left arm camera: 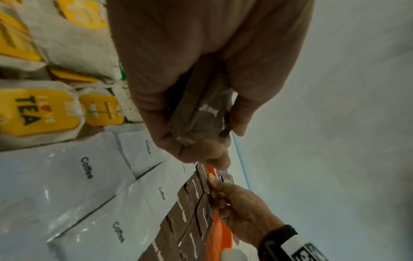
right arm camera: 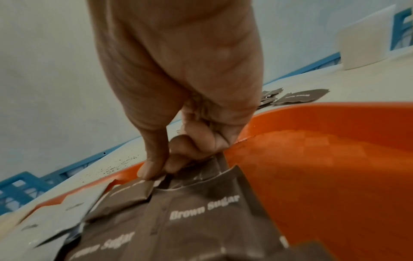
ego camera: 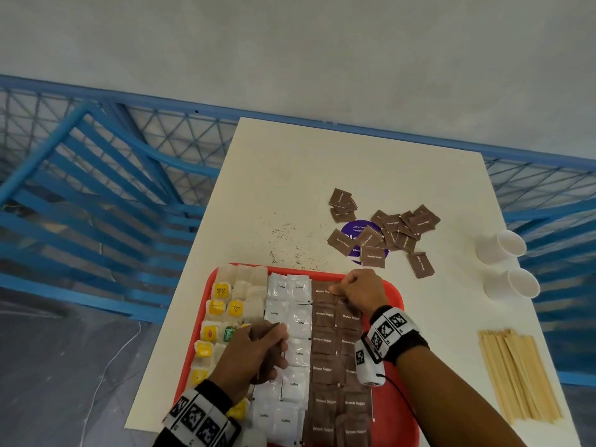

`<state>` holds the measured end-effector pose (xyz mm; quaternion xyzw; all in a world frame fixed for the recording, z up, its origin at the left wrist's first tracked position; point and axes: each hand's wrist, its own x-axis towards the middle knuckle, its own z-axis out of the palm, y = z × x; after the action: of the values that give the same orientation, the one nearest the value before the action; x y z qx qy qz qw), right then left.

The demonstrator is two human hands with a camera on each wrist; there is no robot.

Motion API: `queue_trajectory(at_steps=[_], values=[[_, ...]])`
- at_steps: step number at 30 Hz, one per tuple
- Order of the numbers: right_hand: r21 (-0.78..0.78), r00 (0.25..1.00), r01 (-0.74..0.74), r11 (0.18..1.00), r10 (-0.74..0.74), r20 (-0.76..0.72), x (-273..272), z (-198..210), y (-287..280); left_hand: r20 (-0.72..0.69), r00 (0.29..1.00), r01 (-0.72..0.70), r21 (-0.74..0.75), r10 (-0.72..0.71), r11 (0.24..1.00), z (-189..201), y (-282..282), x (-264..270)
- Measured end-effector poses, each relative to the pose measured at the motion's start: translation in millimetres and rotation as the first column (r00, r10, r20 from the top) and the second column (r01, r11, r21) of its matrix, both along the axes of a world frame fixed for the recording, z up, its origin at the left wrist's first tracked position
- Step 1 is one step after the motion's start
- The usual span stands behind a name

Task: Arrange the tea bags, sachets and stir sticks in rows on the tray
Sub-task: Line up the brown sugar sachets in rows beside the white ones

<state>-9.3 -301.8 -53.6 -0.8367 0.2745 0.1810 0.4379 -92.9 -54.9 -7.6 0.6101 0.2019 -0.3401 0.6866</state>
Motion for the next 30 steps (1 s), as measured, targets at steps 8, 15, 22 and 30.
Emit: queue_trajectory(at_steps=[8,15,22,30], values=[[-0.131,0.982,-0.09,0.987,0.109,0.152,-16,40,11,-0.193,0.979,-0.128,-0.321,0.067,0.938,23,-6,15],[0.013,0.779,-0.555,0.832,0.514,0.359,-91,126,36,-0.139,0.99,-0.042,-0.42,-0.019,0.907,43,-37,13],[-0.209,0.791,-0.486,0.849,0.529,0.309,-124,120,34,-0.157,0.988,-0.081,-0.499,0.002,0.863,50,-67,-2],[0.105,0.887,-0.334,0.937,0.275,0.371,-124,133,-3,0.087,0.986,0.158,-0.237,-0.141,0.959,56,-56,-4]])
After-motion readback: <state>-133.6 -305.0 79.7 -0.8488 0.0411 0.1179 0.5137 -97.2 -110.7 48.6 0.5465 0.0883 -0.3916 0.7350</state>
